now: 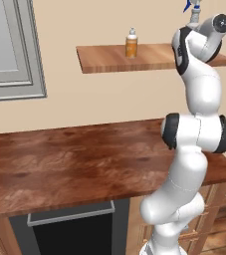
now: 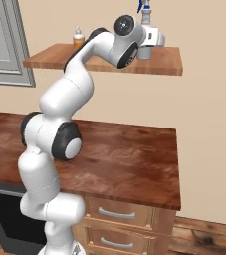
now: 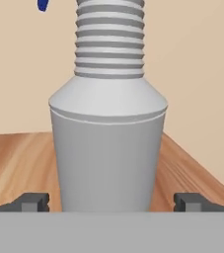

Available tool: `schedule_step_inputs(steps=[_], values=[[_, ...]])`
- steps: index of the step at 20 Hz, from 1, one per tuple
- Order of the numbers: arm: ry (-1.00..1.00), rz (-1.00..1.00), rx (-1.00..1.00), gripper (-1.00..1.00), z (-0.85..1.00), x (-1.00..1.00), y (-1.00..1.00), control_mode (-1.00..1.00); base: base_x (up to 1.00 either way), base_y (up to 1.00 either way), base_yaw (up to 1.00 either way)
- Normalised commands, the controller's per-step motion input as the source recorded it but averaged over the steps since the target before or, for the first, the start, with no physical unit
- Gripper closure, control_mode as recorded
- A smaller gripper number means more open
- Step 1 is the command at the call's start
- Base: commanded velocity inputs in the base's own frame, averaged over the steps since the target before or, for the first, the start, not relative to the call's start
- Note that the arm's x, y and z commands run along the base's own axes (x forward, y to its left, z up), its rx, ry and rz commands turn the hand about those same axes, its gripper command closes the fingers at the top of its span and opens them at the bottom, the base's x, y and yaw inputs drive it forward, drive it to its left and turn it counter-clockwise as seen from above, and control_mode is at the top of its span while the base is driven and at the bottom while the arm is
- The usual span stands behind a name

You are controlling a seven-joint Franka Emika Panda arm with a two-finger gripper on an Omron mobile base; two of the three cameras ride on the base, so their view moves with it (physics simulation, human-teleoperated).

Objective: Locate and retrieve the soap dispenser and spray from the cabinet. Place them next to the sink.

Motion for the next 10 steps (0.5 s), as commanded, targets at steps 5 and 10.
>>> schedule_step_inputs(steps=[5, 10], values=[[0.00, 0.00, 0.00, -1.00, -0.06, 0.32, -0.08, -1.00, 0.00, 0.00, 0.00], [0.00, 0.00, 0.00, -1.00, -0.08, 0.22, -0.02, -1.00, 0.00, 0.00, 0.00]])
